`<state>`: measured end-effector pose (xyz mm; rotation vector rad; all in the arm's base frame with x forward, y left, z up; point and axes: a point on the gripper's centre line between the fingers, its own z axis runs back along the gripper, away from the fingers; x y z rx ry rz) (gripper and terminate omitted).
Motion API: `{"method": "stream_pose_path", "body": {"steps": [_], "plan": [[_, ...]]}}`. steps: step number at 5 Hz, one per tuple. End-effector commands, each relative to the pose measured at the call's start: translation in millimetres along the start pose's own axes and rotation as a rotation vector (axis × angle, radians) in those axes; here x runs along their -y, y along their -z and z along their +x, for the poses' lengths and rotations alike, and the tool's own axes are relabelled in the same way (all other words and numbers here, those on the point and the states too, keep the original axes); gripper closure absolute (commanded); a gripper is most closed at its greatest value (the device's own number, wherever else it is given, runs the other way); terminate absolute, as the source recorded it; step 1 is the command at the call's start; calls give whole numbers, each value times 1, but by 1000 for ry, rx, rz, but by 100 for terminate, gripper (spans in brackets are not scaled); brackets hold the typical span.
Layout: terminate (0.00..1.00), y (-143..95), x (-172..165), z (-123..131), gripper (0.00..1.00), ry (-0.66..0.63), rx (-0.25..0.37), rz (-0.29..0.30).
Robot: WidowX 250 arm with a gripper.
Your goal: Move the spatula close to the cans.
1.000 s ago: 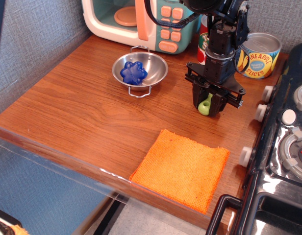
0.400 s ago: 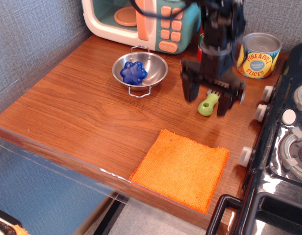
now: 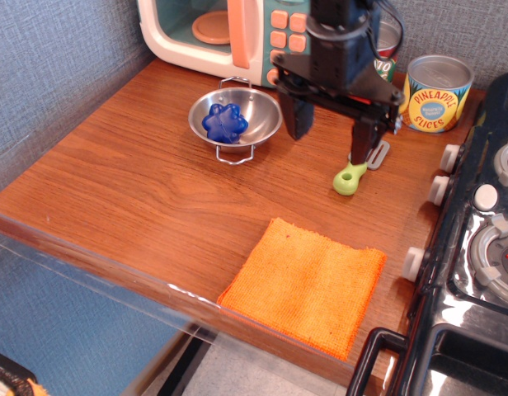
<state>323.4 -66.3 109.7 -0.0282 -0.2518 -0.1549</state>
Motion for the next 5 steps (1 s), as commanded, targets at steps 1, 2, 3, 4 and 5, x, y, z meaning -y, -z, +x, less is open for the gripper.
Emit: {"method": "stream_pose_path", "body": {"steps": [1,2,3,4,5], "plan": [[0,-17,0,-37,0,-39,10,-4],[0,-16,-1,-43,0,-36,-1,1],[0,-16,-1,-43,0,-36,-1,1],[0,-16,-1,-43,0,-36,-1,1],[100,-16,-1,-43,0,-36,-1,1]]}}
